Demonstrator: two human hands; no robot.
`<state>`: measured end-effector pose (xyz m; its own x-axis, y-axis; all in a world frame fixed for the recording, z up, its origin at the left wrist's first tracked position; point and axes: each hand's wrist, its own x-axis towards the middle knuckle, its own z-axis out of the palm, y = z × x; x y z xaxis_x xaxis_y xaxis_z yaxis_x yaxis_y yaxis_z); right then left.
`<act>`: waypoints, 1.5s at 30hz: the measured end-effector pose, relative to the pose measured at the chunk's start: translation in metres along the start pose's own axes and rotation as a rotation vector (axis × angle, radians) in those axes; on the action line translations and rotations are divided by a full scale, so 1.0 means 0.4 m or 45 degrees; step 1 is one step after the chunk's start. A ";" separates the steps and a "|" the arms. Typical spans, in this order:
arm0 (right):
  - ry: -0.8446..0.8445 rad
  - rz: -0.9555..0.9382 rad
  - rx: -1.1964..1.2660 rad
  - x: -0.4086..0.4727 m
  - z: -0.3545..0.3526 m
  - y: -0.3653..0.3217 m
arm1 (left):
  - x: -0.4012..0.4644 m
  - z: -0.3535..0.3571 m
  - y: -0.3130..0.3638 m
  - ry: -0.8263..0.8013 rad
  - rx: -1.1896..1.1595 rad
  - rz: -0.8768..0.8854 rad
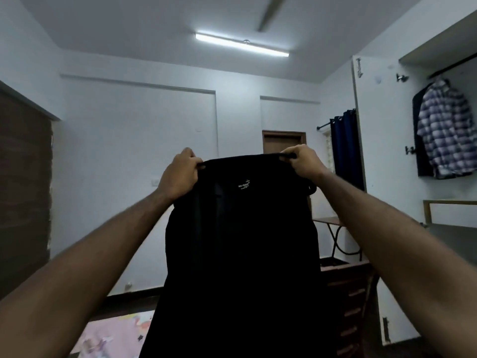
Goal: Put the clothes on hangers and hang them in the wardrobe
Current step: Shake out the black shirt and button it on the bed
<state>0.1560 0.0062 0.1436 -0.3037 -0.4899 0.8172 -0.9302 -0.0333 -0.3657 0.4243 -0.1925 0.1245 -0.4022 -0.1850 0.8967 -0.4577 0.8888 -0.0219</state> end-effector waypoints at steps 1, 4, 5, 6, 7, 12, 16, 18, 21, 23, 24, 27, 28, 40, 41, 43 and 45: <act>-0.135 -0.041 -0.018 -0.007 -0.021 -0.003 | 0.004 -0.009 -0.010 0.011 0.005 -0.006; -0.420 -0.033 0.097 -0.037 -0.084 0.002 | -0.004 -0.043 -0.032 0.051 -0.062 -0.046; -0.464 0.000 0.147 -0.049 -0.101 0.003 | -0.012 -0.053 -0.036 0.062 -0.064 -0.040; -0.496 0.018 0.159 -0.058 -0.114 0.005 | -0.019 -0.060 -0.037 0.053 -0.031 -0.013; -0.512 0.026 0.144 -0.061 -0.121 0.008 | -0.027 -0.063 -0.034 0.034 0.027 0.047; -0.527 0.008 -0.086 -0.046 -0.114 0.031 | -0.041 -0.067 -0.020 -0.208 -0.002 0.262; -0.523 -0.302 -0.380 -0.072 -0.096 0.010 | -0.050 -0.069 -0.008 -0.520 0.039 0.459; -0.639 -0.484 -0.578 -0.080 -0.078 -0.007 | -0.051 -0.069 -0.004 -0.689 0.177 0.545; -0.721 -0.480 -0.739 -0.083 -0.061 -0.030 | -0.038 -0.062 -0.011 -0.906 0.229 0.560; -0.749 -0.416 -0.752 -0.083 -0.054 -0.043 | -0.035 -0.059 -0.013 -0.971 0.161 0.469; -0.777 -0.380 -0.728 -0.081 -0.054 -0.047 | -0.035 -0.060 -0.014 -0.992 0.132 0.462; -0.862 -0.388 -0.658 -0.082 -0.071 -0.054 | -0.042 -0.075 -0.010 -1.050 0.130 0.547; -0.848 -0.438 -0.673 -0.085 -0.077 -0.055 | -0.049 -0.083 -0.007 -1.032 0.175 0.669; -0.629 -1.935 -1.299 -0.250 0.015 -0.145 | -0.066 -0.102 0.052 -0.908 1.030 1.309; -0.774 -1.815 -1.220 -0.282 0.048 -0.138 | -0.064 -0.104 0.047 -0.953 0.921 1.165; -1.106 -1.515 -1.170 -0.332 0.094 -0.143 | -0.067 -0.095 0.038 -0.941 0.622 0.933; -1.247 -1.426 -1.224 -0.311 0.108 -0.149 | -0.078 -0.084 0.033 -0.959 0.423 0.801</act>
<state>0.2582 0.0315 0.0443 0.3912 -0.8974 -0.2040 -0.4765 -0.3871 0.7894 0.4574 -0.1608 0.1112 -0.9838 -0.0433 0.1740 -0.1428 0.7760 -0.6143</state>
